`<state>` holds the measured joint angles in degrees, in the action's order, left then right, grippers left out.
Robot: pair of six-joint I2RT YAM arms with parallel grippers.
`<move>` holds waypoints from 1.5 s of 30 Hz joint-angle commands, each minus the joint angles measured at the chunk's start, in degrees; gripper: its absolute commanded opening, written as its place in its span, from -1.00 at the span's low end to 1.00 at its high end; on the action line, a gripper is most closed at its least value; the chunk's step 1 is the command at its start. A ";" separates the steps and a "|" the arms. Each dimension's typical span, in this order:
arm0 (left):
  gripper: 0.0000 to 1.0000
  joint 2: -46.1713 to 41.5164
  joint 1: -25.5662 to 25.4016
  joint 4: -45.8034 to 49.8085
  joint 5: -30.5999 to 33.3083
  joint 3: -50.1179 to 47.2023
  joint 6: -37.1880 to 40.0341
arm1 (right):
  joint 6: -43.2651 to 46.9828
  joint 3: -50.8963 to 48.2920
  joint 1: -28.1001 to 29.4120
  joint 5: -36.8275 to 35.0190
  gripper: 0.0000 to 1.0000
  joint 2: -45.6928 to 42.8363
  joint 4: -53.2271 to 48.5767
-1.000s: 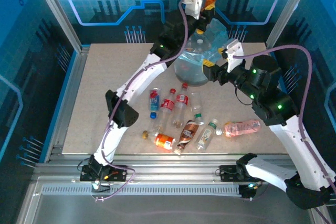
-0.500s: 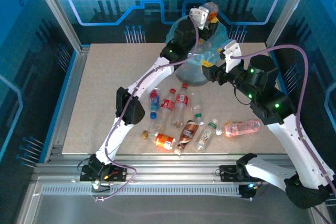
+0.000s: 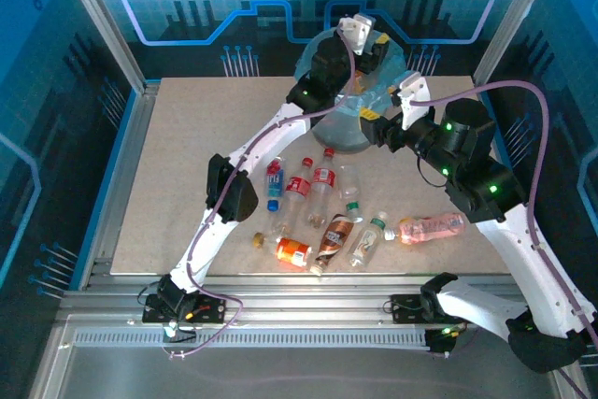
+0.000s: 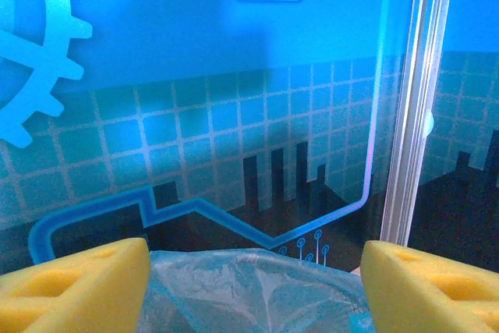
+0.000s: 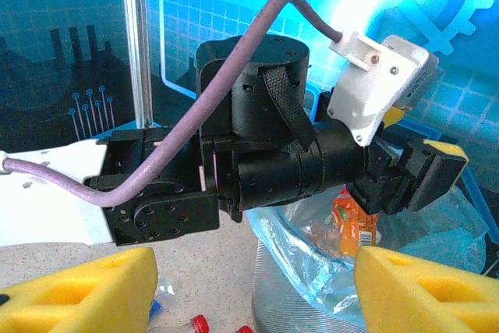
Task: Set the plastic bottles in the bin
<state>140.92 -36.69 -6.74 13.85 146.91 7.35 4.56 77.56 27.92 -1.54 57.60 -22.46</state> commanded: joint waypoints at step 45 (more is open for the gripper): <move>0.67 -57.27 -1.28 31.31 -9.60 -58.57 -11.14 | -41.14 -12.16 -4.76 -13.85 0.65 -6.79 -31.99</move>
<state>87.33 -37.04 24.93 10.04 92.79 -4.97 -25.17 67.85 25.32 -9.76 54.13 -48.73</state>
